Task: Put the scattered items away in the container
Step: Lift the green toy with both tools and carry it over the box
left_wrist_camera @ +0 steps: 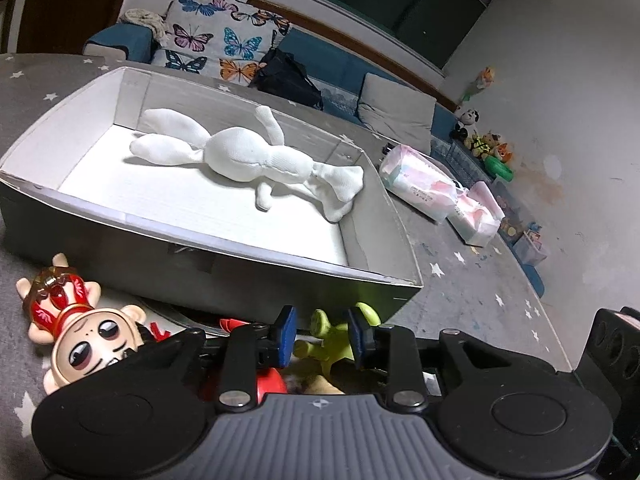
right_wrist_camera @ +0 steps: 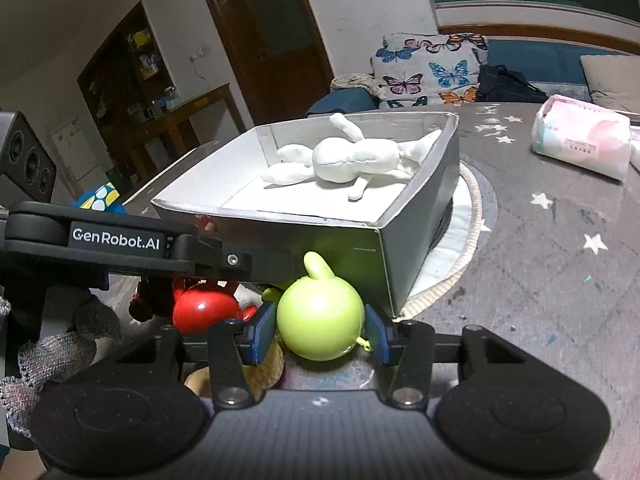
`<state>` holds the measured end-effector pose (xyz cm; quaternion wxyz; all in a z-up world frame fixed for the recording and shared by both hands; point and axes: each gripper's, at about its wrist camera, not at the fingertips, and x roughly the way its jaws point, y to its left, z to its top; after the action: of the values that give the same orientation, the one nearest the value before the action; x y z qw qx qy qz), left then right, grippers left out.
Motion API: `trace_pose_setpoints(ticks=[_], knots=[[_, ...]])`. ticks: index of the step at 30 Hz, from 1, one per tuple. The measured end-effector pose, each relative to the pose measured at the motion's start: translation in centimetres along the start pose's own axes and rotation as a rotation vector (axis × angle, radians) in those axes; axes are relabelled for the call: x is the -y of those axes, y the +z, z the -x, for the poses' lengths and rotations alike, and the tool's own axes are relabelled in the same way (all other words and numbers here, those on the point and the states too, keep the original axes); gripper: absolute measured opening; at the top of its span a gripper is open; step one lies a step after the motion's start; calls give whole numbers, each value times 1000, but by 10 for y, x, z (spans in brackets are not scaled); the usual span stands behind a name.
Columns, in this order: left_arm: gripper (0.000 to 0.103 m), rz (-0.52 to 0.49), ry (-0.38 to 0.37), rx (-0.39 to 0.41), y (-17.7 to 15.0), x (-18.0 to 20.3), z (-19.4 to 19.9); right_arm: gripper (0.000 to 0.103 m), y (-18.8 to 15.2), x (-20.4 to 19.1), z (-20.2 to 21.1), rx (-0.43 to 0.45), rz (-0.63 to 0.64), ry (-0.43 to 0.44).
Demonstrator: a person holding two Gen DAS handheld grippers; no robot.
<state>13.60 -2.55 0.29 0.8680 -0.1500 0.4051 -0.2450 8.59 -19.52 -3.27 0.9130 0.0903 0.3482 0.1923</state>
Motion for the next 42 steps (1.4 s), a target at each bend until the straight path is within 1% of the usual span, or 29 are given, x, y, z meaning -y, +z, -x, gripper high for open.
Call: trace_pose_setpoints(ticks=[3,9,14,18,20,23,28,33,39,42], knots=[[31,-17,-33,-15,0,4,-1,49,-3,3,4,13,-29,8],[31,-41,-51,-33,0,12,-5,49,-11,10,11,35,-70,11],[31,-33,-46,-36,2,12,-7,49,-17,21,21,65,-132,20],[31,-30,-81,-75,0,15,-13,49,-19,25,22,72,-156,29],[30,-30,-78,-75,-1,16,-14,49,-19,24,23,67,-154,15],[29,-18,-81,-73,-1,14,-13,49,-20,23,24,69,-152,20],[29,-1,-89,-52,0,12,-3,49,-16,14,30,84,-106,10],[29,9,-132,-13,4,13,12,49,-7,3,36,106,-63,10],[31,66,-132,-4,5,6,17,49,-4,-5,35,111,-37,4],[29,91,-139,2,5,4,20,49,-3,-10,37,112,-20,1]])
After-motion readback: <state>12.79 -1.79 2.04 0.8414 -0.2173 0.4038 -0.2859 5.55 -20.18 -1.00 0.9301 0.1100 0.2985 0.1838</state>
